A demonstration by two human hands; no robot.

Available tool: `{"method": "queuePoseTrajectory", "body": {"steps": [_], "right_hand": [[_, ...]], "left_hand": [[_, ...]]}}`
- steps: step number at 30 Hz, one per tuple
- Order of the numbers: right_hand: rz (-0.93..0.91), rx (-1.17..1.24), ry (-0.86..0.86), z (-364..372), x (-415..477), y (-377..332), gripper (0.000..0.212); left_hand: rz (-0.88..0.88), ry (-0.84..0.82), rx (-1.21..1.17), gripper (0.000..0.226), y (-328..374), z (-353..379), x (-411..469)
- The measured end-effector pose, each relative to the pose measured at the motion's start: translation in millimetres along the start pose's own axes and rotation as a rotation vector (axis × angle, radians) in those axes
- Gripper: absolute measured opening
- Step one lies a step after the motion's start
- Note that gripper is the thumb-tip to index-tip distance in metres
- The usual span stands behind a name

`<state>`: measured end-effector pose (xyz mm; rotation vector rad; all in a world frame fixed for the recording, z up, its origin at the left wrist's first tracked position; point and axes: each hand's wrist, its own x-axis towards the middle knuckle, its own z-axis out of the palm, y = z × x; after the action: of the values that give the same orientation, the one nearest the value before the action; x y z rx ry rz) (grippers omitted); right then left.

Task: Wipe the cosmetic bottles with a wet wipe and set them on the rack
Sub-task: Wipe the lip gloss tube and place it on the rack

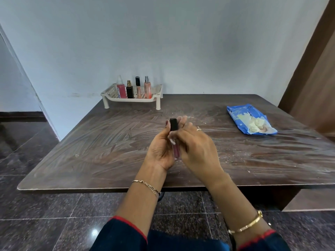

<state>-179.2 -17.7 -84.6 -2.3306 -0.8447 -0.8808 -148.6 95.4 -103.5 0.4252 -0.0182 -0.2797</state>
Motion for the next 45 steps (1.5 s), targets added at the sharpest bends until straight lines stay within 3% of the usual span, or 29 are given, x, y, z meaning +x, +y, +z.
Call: {"method": "queuePoseTrajectory", "body": {"steps": [3,6,11,16,20,26,29,35,40,45], "right_hand": [[0.014,-0.031,0.05,2,24,2,0.014],[0.008,-0.051,0.083,6,39,3,0.016],[-0.005,-0.008,0.051,10,31,0,0.015],[-0.027,0.046,0.002,8,-10,-8,0.016],[0.031,0.1,0.029,4,-26,-6,0.027],[0.072,0.134,0.103,-1,-8,-3,0.027],[0.215,0.247,0.12,2,12,1,0.021],[0.348,0.385,0.057,6,36,10,0.019],[0.299,0.386,0.017,4,47,10,0.022],[0.21,0.338,-0.148,-4,33,9,0.022]], "left_hand": [[-0.024,0.006,-0.019,0.028,-1,1,-1],[0.013,0.025,-0.067,0.033,-1,3,-2],[0.017,0.051,-0.066,0.026,1,0,-5],[0.074,0.062,-0.099,0.046,6,-1,-2],[0.094,0.071,0.018,0.059,1,5,-2],[0.021,0.037,0.129,0.062,-2,8,-3],[0.044,0.0,0.076,0.061,-1,8,-5],[0.086,-0.104,0.145,0.042,7,7,-12],[0.052,-0.153,0.131,0.044,7,4,-13],[0.099,-0.153,0.032,0.045,12,0,-7]]}}
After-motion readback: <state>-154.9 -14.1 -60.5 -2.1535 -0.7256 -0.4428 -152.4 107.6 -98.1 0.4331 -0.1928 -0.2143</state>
